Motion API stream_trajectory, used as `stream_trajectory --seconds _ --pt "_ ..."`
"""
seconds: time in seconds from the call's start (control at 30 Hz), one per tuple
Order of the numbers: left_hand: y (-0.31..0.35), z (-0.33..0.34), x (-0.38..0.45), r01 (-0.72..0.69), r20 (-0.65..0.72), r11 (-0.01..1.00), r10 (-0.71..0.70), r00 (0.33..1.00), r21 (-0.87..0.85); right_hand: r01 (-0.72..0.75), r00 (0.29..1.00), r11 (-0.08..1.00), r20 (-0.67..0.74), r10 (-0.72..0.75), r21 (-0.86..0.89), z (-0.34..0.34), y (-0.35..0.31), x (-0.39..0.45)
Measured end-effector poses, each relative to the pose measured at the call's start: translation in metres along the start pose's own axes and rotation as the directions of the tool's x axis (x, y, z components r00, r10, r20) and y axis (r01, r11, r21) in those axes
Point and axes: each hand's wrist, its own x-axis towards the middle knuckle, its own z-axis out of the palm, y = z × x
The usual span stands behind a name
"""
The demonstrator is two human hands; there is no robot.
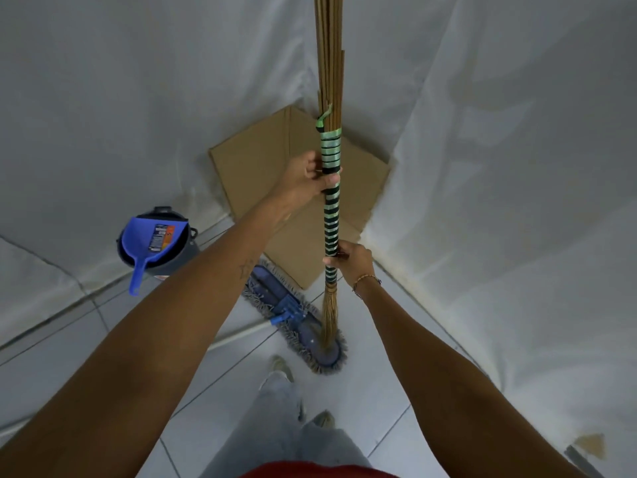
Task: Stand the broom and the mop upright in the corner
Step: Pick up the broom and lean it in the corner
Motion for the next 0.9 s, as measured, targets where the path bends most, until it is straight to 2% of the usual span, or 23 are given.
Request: stream_trajectory --seconds 0.3,0.47,0.6,0.77,0.9 --pt "0.005 -0.044 0.097 -0.088 -0.113 0.996 0.088 0.990 0.006 0.072 0.997 0.996 0.037 -0.070 -0.051 -0.002 -0.038 0.124" --pt "0.019 -0.073 0.149 -0.172 -0.247 0.983 0.184 0.951 0.070 0.132 0.991 0.990 -0.006 -0.133 -0.054 0.008 -0.071 0.185" --pt "0.028 -0.090 0.185 -0.151 -0.241 0.984 0.169 0.956 0.091 0.130 0.991 0.991 0.029 -0.129 -0.025 0.017 -0.085 0.228" --pt "0.029 -0.105 0.247 -0.099 -0.224 0.990 0.121 0.967 0.104 0.143 0.990 0.990 -0.003 -0.143 0.011 0.022 -0.097 0.299" --pt "0.014 -0.121 0.316 -0.057 -0.271 0.988 0.095 0.958 0.143 0.148 0.987 0.986 0.049 -0.152 0.083 0.023 -0.103 0.372"
